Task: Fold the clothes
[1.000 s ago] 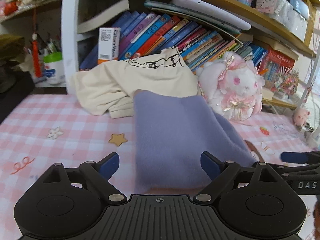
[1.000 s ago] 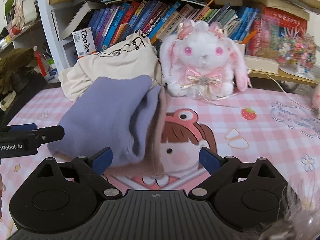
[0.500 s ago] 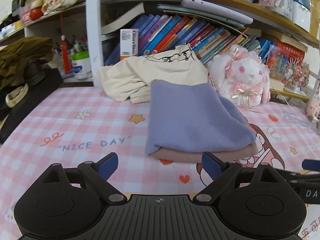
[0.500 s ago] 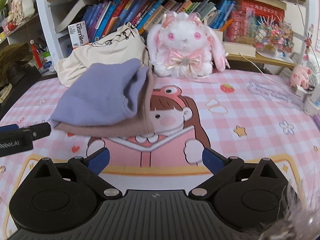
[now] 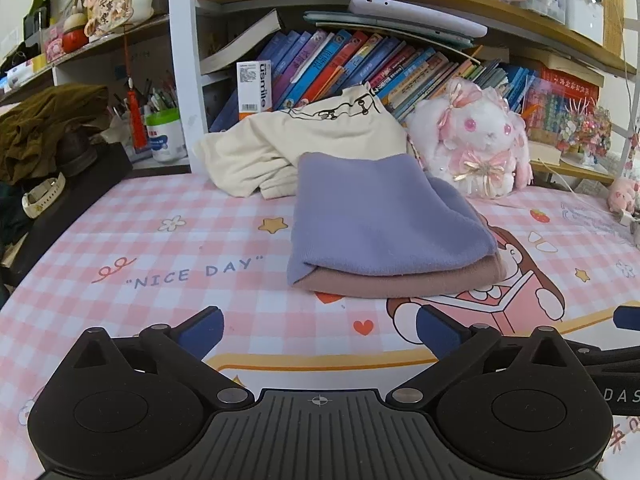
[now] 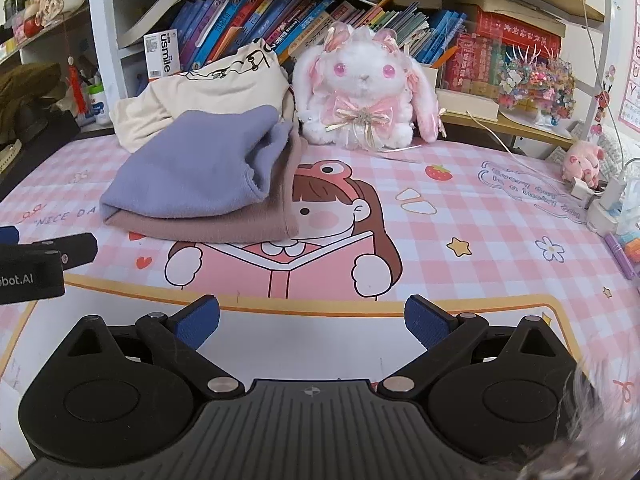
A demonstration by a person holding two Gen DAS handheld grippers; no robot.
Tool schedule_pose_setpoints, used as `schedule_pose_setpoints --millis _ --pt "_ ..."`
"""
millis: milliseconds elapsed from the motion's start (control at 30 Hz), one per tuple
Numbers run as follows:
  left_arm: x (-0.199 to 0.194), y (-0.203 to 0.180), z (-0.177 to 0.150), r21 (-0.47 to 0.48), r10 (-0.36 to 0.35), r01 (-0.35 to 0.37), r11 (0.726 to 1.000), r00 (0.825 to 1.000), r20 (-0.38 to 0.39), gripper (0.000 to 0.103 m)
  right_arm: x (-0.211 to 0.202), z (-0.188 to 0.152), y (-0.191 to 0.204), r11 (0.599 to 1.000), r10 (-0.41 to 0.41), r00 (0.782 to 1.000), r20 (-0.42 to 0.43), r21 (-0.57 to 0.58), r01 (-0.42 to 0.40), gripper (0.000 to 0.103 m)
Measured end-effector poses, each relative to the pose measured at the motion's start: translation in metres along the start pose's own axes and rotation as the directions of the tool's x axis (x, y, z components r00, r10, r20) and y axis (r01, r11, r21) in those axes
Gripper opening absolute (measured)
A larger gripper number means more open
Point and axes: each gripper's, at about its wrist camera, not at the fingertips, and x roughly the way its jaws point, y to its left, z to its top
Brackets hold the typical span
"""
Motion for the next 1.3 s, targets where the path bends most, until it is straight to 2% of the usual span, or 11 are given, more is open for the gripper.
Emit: schedule_pose_setpoints --millis 867,1300 --pt "0.0007 0.0037 -0.0019 -0.024 -0.02 0.02 1.0 1.0 -0.019 0.103 -0.0015 -0.0002 0.0028 0.999 -0.037 0.999 -0.007 -0.008 0.037 0.1" --pt "0.0057 0.0027 -0.0035 -0.021 -0.021 0.02 1.0 0.999 -0.041 0.103 0.0029 0.0004 0.004 1.0 -0.027 0.999 -0.019 -0.002 0.027 0.1"
